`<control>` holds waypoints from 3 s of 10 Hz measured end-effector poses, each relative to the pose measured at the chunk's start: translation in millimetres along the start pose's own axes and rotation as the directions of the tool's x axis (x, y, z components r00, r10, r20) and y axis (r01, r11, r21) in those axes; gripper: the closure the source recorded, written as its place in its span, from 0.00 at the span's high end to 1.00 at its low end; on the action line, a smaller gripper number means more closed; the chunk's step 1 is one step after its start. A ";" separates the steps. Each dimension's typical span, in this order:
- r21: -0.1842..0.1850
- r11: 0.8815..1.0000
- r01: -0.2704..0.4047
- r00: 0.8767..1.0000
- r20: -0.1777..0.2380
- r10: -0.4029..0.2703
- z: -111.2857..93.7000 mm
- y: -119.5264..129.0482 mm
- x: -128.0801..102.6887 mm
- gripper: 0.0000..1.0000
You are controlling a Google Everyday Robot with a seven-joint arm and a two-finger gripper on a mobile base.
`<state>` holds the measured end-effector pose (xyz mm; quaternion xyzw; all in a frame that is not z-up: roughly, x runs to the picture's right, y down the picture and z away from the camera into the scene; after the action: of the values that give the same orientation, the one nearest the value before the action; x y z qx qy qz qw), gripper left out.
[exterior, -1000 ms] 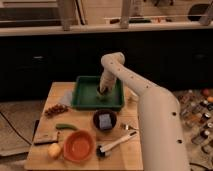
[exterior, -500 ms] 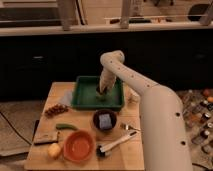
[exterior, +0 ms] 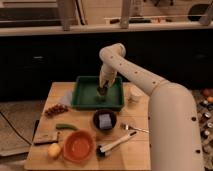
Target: Stack cups into tray
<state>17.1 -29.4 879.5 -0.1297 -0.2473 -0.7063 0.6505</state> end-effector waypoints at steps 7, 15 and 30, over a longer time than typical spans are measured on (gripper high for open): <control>-0.011 1.000 -0.018 0.996 -0.083 0.017 -21.6 2.6 21.2 0.80; -0.012 1.000 -0.024 0.995 -0.097 0.023 -24.1 4.0 24.7 0.80; -0.012 1.000 -0.023 0.995 -0.097 0.022 -23.8 3.3 24.7 0.80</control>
<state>20.7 -63.0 872.6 -0.1024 -0.2095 -0.7060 0.6688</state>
